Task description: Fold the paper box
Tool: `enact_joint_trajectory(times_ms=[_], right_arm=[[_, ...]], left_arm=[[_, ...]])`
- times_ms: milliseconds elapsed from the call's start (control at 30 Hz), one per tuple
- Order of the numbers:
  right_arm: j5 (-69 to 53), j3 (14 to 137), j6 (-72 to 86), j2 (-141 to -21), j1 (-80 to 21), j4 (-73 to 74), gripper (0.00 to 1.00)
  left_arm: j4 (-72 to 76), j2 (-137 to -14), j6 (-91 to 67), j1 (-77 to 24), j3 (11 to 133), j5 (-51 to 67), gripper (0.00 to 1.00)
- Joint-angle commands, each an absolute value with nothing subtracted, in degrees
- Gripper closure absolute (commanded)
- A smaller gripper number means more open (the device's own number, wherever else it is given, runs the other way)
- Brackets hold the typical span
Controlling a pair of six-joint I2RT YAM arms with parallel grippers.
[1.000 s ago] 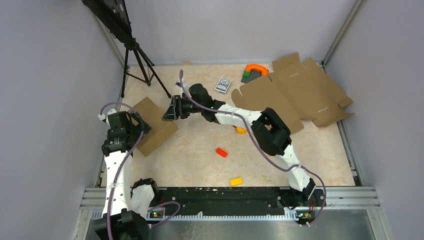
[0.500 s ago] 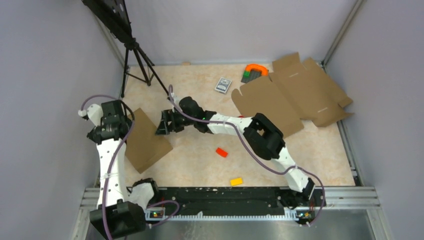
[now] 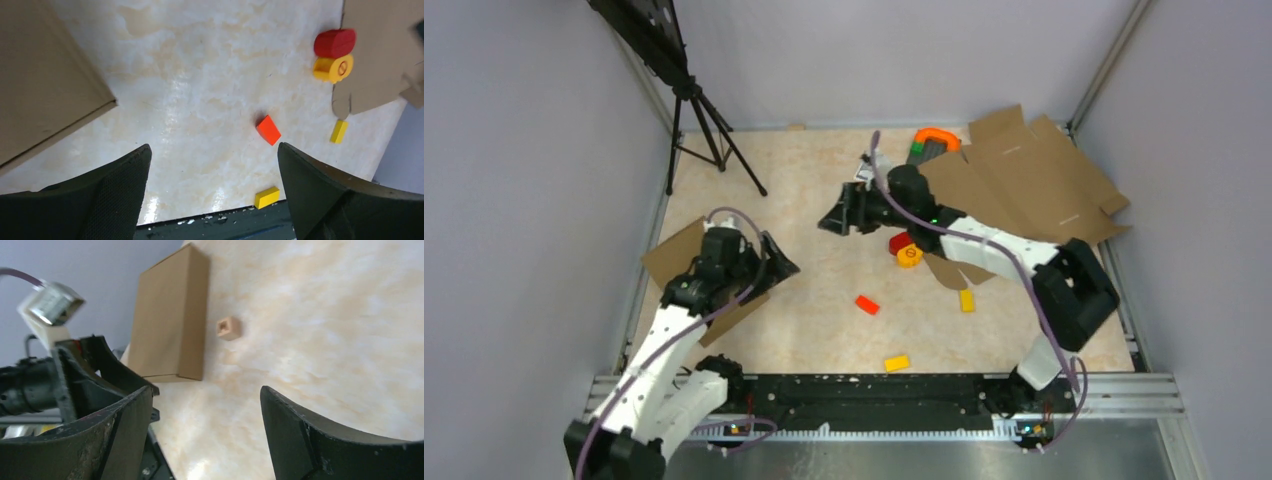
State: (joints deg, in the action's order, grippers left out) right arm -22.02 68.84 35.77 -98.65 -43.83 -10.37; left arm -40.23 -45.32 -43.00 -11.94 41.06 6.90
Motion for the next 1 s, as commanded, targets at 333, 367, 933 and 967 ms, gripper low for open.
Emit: enact_joint_trajectory(times_ms=[333,367,933,967], right_arm=[[4.63,55.09,25.88,-69.67,-39.73,10.26,0.22],[4.93,54.44,26.59,-68.53,-39.73,12.47,0.22],[20.01,46.88,43.85,-48.97,-51.49,49.53,0.34],[21.61,47.11,45.31,-48.81,-50.39,51.33,0.38]], left_arm=[[-25.12,-70.78,-48.04,-18.22,36.5,4.34,0.03],[-25.73,-71.24,-47.57,-15.68,36.0,3.83,0.03],[-21.21,-61.81,-42.85,-37.74,40.33,8.54,0.08],[-20.42,-63.89,-43.42,-42.69,42.0,7.52,0.09]])
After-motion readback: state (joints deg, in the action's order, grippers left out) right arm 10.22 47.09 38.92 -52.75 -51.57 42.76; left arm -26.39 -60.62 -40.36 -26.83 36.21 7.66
